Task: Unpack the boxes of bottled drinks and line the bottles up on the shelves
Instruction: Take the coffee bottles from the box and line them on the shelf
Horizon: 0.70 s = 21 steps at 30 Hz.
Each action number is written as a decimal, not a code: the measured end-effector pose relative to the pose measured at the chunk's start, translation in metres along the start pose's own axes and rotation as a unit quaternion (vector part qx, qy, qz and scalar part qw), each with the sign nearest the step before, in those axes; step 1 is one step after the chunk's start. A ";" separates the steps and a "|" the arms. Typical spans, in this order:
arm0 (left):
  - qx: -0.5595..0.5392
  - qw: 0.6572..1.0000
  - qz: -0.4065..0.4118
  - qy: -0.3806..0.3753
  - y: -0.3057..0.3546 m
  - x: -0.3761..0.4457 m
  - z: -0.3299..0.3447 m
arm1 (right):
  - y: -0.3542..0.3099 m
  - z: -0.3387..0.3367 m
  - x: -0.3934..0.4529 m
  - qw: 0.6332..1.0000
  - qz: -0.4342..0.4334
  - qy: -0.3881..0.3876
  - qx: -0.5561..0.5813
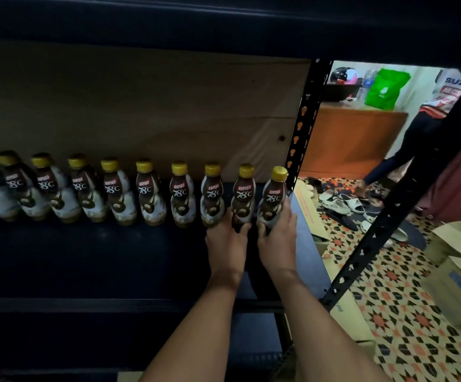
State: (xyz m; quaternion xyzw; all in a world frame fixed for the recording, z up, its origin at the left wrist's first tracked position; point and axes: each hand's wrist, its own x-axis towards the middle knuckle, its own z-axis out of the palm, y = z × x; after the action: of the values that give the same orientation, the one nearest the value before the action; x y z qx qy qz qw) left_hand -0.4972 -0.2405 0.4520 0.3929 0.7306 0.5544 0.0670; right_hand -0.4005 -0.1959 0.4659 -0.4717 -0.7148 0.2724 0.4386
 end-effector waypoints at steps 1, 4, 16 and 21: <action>-0.013 1.000 -0.003 -0.003 -0.001 0.001 0.000 | 0.000 0.000 0.000 1.000 0.002 -0.002 -0.001; -0.032 0.999 -0.012 -0.005 -0.002 0.000 0.001 | 0.001 0.001 0.000 1.000 0.003 -0.005 -0.004; -0.082 0.996 -0.041 -0.002 -0.007 0.002 0.002 | 0.000 0.002 0.000 1.000 0.003 -0.001 -0.017; -0.085 0.996 -0.034 0.001 -0.006 0.001 0.002 | -0.003 0.000 0.000 1.000 0.003 -0.005 -0.018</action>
State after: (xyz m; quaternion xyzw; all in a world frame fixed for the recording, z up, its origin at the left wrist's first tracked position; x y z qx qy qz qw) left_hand -0.5003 -0.2387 0.4461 0.3600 0.6940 0.6122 0.1179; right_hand -0.4017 -0.1971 0.4685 -0.4805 -0.7203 0.2629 0.4257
